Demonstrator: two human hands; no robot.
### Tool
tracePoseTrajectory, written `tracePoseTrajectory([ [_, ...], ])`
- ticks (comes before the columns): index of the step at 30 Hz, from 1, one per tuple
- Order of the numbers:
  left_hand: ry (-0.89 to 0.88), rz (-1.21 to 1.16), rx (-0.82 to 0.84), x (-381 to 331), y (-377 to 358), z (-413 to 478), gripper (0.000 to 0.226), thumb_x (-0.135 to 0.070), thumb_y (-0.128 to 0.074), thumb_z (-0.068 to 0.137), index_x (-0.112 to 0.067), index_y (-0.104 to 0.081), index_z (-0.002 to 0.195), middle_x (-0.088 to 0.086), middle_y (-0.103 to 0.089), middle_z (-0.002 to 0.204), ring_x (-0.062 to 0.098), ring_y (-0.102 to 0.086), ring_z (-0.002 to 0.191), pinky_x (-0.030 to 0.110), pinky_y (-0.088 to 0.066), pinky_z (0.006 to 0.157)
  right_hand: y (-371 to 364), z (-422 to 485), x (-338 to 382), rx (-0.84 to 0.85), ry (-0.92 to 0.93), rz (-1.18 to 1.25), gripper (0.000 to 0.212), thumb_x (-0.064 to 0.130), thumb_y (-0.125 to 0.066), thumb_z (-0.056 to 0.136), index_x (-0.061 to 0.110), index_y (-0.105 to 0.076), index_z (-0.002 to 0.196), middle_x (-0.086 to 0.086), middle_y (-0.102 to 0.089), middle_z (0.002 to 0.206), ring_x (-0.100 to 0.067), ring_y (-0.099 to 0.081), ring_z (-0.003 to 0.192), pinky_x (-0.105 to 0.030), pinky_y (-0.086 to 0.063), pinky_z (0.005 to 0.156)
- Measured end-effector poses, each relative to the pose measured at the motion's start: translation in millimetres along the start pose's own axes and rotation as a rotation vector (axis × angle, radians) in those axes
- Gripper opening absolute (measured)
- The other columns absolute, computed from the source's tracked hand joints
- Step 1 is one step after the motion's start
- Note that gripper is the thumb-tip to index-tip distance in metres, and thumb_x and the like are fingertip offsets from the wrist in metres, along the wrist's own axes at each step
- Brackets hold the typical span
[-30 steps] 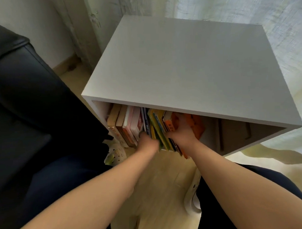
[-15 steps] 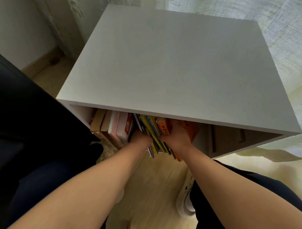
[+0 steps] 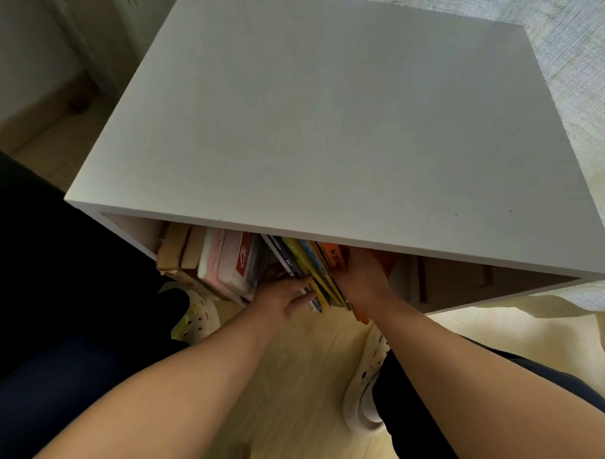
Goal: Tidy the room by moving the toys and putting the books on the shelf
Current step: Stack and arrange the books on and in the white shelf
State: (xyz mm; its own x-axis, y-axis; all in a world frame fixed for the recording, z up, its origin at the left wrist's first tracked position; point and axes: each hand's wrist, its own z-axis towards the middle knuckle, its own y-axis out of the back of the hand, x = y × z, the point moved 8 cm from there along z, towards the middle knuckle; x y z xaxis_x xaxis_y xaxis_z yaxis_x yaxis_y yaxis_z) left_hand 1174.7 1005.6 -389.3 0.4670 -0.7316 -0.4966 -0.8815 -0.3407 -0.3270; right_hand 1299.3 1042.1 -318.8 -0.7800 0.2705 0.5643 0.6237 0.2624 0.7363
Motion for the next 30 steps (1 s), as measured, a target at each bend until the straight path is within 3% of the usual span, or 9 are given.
tracePoseTrajectory([
  [3, 0.003, -0.032, 0.022, 15, -6, 3, 0.039, 0.011, -0.061, 0.081, 0.004, -0.054, 0.118, 0.014, -0.060, 0.101, 0.019, -0.061, 0.084, 0.034, -0.060, 0.060, 4, 2, -8, 0.001, -0.015, -0.052, 0.026, 0.007, -0.052, 0.087, 0.009, -0.056, 0.112, -0.013, -0.063, 0.110, -0.030, -0.060, 0.103, -0.031, -0.049, 0.081],
  [6, -0.007, 0.180, 0.066, 25, -19, 3, 0.045, 0.005, -0.062, 0.083, 0.003, -0.049, 0.127, 0.010, -0.061, 0.101, 0.015, -0.061, 0.083, 0.034, -0.058, 0.064, 12, -2, -15, 0.000, -0.020, -0.106, 0.032, 0.000, -0.045, 0.088, 0.008, -0.052, 0.118, -0.015, -0.061, 0.114, -0.032, -0.057, 0.107, -0.028, -0.042, 0.077],
  [11, 0.051, 0.569, 0.108, 14, -25, 3, 0.033, -0.002, -0.057, 0.090, -0.002, -0.055, 0.123, 0.013, -0.055, 0.127, 0.023, -0.046, 0.127, 0.037, -0.047, 0.089, 13, -12, -15, 0.015, 0.025, -0.097, 0.043, 0.001, -0.047, 0.089, 0.012, -0.042, 0.131, -0.013, -0.059, 0.123, -0.031, -0.055, 0.114, -0.033, -0.046, 0.089],
  [14, 0.023, 0.723, 0.057, 4, -19, -3, 0.044, -0.010, -0.064, 0.086, -0.003, -0.052, 0.128, 0.012, -0.052, 0.134, 0.024, -0.047, 0.127, 0.037, -0.044, 0.096, 12, -12, -13, 0.034, 0.010, -0.091, 0.041, 0.009, -0.054, 0.089, 0.012, -0.043, 0.128, -0.012, -0.059, 0.122, -0.031, -0.056, 0.114, -0.034, -0.048, 0.088],
  [18, -0.282, 0.657, -0.108, -40, -11, -34, 0.039, 0.002, -0.070, 0.078, -0.004, -0.060, 0.115, 0.013, -0.061, 0.119, 0.025, -0.056, 0.112, 0.028, -0.045, 0.085, 14, -14, -8, 0.069, -0.010, -0.054, 0.053, 0.011, -0.060, 0.083, 0.012, -0.036, 0.131, -0.012, -0.058, 0.119, -0.031, -0.057, 0.110, -0.033, -0.047, 0.083],
  [22, -0.548, 0.607, -0.040, -76, -15, -85, 0.036, 0.004, -0.064, 0.081, -0.014, -0.055, 0.111, -0.002, -0.059, 0.102, 0.014, -0.055, 0.103, 0.023, -0.042, 0.085, 10, -20, 6, 0.131, 0.081, -0.115, 0.074, 0.023, -0.066, 0.079, 0.025, -0.025, 0.141, -0.008, -0.054, 0.127, -0.030, -0.055, 0.114, -0.035, -0.050, 0.087],
  [26, -0.790, 0.815, -0.182, -87, -17, -116, 0.051, -0.005, -0.061, 0.086, -0.012, -0.039, 0.131, -0.005, -0.052, 0.115, 0.008, -0.048, 0.110, 0.018, -0.035, 0.088, 3, -25, 13, 0.149, 0.106, -0.214, 0.092, 0.036, -0.073, 0.074, 0.035, -0.014, 0.146, -0.010, -0.027, 0.145, -0.032, -0.043, 0.127, -0.041, -0.047, 0.096],
  [28, -0.897, 0.970, -0.279, -90, -19, -126, 0.056, -0.007, -0.059, 0.086, -0.010, -0.033, 0.135, 0.004, -0.049, 0.126, 0.019, -0.048, 0.117, 0.022, -0.038, 0.088, 4, -25, 16, 0.113, 0.099, -0.236, 0.090, 0.039, -0.073, 0.075, 0.030, -0.018, 0.145, -0.010, -0.025, 0.145, -0.032, -0.040, 0.128, -0.041, -0.046, 0.097],
  [30, -0.987, 1.269, -0.381, -88, -25, -136, 0.063, -0.007, -0.063, 0.080, -0.007, -0.036, 0.136, 0.015, -0.044, 0.132, 0.032, -0.047, 0.118, 0.035, -0.045, 0.091, 4, -23, 23, 0.082, 0.113, -0.243, 0.086, 0.040, -0.072, 0.076, 0.026, -0.021, 0.144, -0.010, -0.025, 0.145, -0.032, -0.039, 0.130, -0.042, -0.045, 0.098],
])
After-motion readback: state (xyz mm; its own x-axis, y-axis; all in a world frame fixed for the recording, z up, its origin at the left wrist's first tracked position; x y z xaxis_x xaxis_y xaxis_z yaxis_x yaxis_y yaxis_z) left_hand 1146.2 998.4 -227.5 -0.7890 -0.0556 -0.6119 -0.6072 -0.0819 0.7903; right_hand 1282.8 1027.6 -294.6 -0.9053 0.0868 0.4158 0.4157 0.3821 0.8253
